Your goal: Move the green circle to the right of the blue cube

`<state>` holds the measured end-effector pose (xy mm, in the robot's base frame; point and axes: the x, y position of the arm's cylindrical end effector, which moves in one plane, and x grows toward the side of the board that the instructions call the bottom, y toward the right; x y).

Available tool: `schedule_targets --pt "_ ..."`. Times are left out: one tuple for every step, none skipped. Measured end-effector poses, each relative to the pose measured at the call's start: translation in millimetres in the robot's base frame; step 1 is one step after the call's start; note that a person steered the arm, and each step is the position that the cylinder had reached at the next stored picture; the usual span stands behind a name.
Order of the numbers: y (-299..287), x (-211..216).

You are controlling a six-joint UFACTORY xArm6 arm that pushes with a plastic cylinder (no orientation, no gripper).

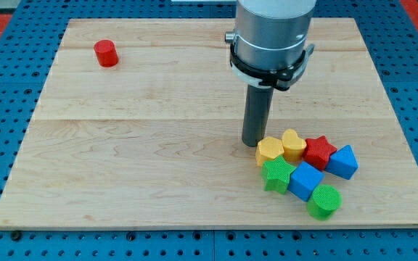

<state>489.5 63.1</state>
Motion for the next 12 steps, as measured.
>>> schedule_targets --pt "-29.6 -43.5" --pt "-102.0 -37.1" --pt "-114.2 84.1" --pt "-88.9 129.5" --pt "-75.3 128.9" --pt "37.1 125.9" --pt "107.1 126.8" --pt "125.6 127.8" --pt "158.2 127.3" --pt "156.1 99.1" --pt "129.5 82.0" --pt "193.4 69.6"
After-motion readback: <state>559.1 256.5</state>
